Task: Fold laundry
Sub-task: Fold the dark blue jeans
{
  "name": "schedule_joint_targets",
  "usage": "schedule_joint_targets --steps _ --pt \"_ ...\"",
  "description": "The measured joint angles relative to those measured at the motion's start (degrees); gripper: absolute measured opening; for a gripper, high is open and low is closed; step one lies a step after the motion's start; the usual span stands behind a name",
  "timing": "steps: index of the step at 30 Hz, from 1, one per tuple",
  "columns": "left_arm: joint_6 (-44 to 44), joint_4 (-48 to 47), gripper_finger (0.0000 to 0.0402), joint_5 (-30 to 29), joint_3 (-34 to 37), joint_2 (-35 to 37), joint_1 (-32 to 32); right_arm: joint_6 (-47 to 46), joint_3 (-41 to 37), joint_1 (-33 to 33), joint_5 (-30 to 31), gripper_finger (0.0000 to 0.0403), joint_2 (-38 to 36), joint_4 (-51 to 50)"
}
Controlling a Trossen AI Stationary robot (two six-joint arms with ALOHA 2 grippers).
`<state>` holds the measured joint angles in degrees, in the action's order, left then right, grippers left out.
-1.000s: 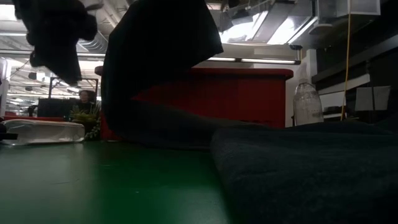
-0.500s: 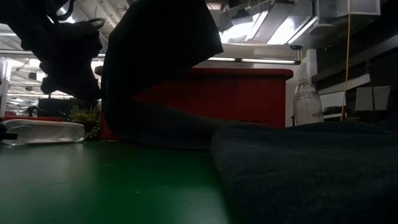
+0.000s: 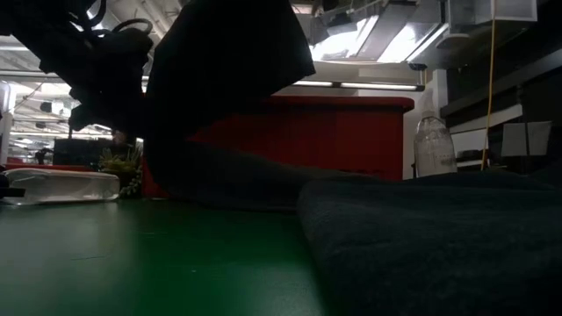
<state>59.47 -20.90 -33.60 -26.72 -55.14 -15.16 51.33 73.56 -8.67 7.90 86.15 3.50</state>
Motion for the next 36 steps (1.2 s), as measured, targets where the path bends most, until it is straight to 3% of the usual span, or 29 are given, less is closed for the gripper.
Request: schedule_joint_targets --steps 8,19,32,36 --pt "0.4 5.3 0.012 -0.6 0.0 -4.2 0.0 0.0 0.0 0.0 0.0 0.0004 0.0 0.0" --pt "3.4 5.5 0.012 -10.7 0.0 -6.7 0.0 0.0 0.0 0.0 0.0 0.0005 0.0 0.0" --pt "7.9 -4.4 0.0119 -14.3 0.0 -6.7 0.0 0.0 0.0 0.0 0.0 0.0005 0.0 -0.8" --pt "7.9 -5.5 0.0117 -18.5 0.0 -6.7 0.0 0.0 0.0 0.0 0.0 0.0003 0.0 -1.0"
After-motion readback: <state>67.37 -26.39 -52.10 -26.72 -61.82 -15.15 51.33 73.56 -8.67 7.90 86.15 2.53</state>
